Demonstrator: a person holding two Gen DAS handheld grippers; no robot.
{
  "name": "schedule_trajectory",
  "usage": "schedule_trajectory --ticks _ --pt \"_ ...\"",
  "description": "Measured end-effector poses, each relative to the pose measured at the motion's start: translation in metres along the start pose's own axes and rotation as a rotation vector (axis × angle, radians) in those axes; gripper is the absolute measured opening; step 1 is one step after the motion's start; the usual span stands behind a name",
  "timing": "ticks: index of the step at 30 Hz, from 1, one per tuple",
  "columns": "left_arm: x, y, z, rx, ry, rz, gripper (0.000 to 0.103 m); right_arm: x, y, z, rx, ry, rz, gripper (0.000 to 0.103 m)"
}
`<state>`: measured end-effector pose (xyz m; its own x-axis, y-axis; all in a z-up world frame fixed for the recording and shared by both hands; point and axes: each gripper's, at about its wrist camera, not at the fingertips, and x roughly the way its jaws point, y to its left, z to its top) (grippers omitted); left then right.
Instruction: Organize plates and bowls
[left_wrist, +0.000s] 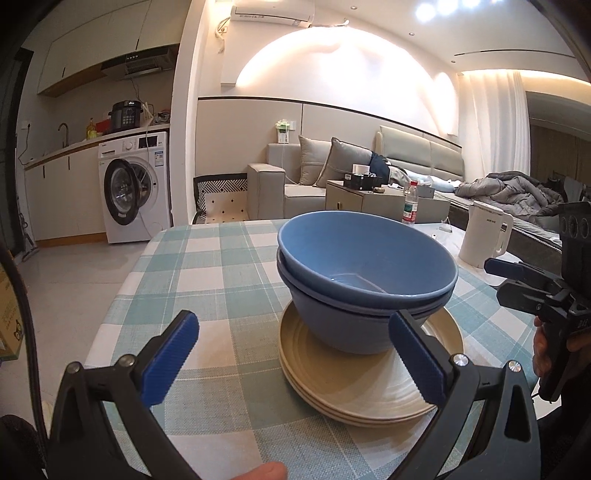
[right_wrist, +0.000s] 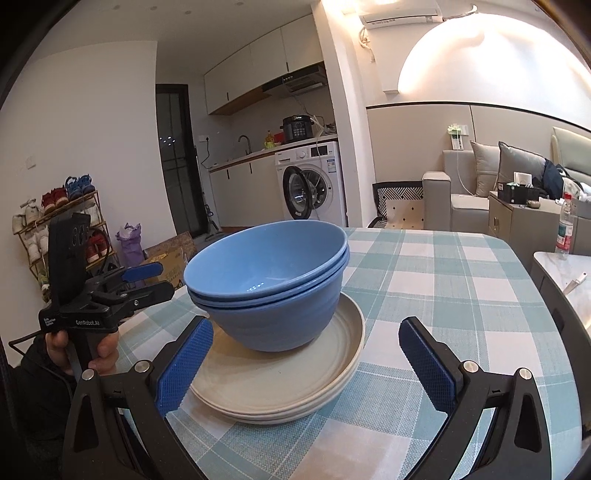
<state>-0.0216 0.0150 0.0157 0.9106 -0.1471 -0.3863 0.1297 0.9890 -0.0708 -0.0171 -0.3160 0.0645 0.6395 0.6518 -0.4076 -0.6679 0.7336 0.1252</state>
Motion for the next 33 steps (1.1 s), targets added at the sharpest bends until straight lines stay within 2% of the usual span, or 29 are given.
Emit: schedule_trajectory --ticks 6,20,33 --pt "0.001 0.001 -0.004 -0.008 -0.010 -0.012 0.103 0.004 0.009 -0.004 -0.027 -0.001 0.025 0.102" --pt "0.007 0.000 -0.012 -0.005 -0.015 0.021 0.103 0.013 0.011 -0.011 -0.034 0.003 0.034 0.102" --pt "0.007 0.003 -0.013 -0.019 -0.021 0.005 0.103 0.019 0.017 -0.016 -0.052 0.008 0.040 0.102"
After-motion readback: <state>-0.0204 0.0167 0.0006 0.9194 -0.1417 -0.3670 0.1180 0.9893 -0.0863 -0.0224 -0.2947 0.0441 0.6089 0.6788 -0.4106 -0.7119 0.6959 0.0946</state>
